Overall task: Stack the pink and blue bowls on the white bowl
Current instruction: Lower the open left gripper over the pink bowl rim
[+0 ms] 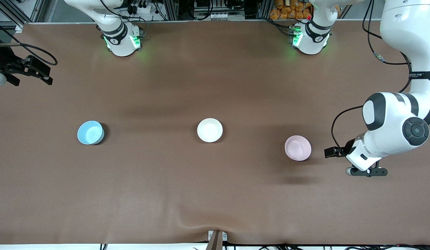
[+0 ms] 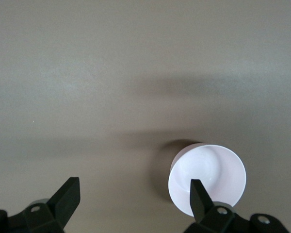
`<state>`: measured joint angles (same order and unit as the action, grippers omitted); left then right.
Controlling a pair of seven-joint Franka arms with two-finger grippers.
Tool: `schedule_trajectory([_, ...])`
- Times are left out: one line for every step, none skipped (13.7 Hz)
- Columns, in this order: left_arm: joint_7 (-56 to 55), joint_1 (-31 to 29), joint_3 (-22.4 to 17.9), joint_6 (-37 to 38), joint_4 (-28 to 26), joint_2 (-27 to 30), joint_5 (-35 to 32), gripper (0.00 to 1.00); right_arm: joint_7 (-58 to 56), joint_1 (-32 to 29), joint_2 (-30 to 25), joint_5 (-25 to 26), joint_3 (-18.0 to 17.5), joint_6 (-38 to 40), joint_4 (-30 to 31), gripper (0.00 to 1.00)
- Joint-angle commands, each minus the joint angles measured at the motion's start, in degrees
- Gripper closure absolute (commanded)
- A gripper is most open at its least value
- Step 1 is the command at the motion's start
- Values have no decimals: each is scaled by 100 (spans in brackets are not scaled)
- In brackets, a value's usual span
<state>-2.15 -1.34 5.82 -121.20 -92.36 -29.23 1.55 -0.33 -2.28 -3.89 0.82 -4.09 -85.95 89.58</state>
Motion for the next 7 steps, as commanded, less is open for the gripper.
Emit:
schedule_trajectory([92,11,-11,-141,16,-56,30,0,-46,43,-24,67,31,17,-10,0])
schedule_trajectory([92,11,-11,-167,25,-91,21,0,-46,78,-24,67,31,17,-10,0])
schedule_trajectory([92,11,-11,-176,25,-100,21,0,-46,87,-24,67,74,17,-10,0])
schedule_trajectory([92,11,-11,-176,25,-100,21,0,-46,96,-24,59,92,26,-10,0])
schedule_trajectory([92,11,-11,-185,25,-109,12,0,-46,114,-24,67,101,17,-10,0])
schedule_trajectory([92,11,-11,-194,25,-126,12,0,-46,114,-24,59,101,17,-10,0])
schedule_trajectory([101,3,-11,-202,16,-135,12,0,-46,123,-24,58,101,17,-10,0])
